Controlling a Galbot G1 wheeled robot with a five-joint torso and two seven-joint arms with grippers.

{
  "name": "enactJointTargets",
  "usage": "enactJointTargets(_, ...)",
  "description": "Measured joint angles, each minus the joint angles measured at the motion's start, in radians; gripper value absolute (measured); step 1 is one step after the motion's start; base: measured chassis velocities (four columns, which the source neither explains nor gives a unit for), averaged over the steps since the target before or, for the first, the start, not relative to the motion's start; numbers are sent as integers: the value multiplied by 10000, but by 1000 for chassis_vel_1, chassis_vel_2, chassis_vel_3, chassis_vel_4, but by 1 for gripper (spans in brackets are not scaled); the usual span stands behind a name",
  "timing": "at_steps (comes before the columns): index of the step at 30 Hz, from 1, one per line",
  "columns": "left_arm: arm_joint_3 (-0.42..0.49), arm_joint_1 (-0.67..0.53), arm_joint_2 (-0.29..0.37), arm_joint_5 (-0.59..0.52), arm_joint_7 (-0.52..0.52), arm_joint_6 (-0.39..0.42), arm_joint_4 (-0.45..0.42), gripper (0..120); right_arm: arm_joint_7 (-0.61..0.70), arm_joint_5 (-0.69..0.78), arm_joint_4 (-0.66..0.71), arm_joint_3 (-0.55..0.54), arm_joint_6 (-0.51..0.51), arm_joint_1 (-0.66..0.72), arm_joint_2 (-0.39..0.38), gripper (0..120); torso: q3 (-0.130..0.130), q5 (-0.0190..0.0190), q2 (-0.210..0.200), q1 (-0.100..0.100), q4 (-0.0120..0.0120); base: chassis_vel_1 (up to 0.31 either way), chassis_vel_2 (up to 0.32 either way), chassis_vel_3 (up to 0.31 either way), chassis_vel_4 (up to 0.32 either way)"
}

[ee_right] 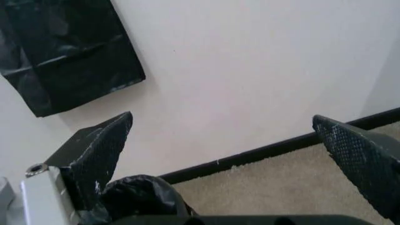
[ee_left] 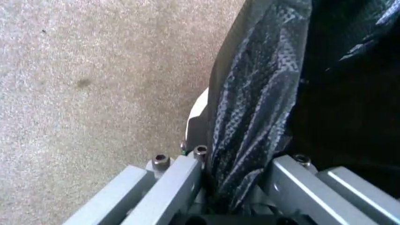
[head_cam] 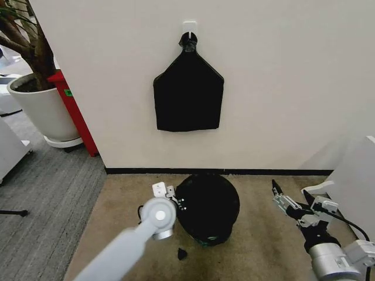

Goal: Place the garbage bag over the trash bin.

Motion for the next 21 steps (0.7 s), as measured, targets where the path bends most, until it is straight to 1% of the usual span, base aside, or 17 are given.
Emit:
enactJointTargets(13, -17, 195, -15, 113, 3, 139, 143, 0, 36, 0, -41, -183, 14, 70, 42, 100, -1, -1, 0, 0, 2, 0, 0, 0, 0)
enactJointTargets(16, -18, 207, 10, 123, -79, 198, 87, 16, 86, 64, -26, -236, -2, 88, 56, 100, 0, -4, 0, -1, 1, 0, 0, 0, 0)
enactJointTargets(18, -17, 196, 59, 113, -114, 213, 18, 22, 123, 89, 2, -251, -25, 105, 61, 100, 0, -5, 0, -1, 1, 0, 0, 0, 0)
enactJointTargets(19, -17, 196, 59, 113, -114, 213, 18, 22, 123, 89, 2, -251, -25, 105, 61, 100, 0, -5, 0, -1, 1, 0, 0, 0, 0)
enactJointTargets(21, -19, 186, 155, 92, -127, 227, -117, 32, 177, 110, 46, -262, -55, 119, 61, 100, 0, -3, 0, -1, 1, 0, 0, 0, 0)
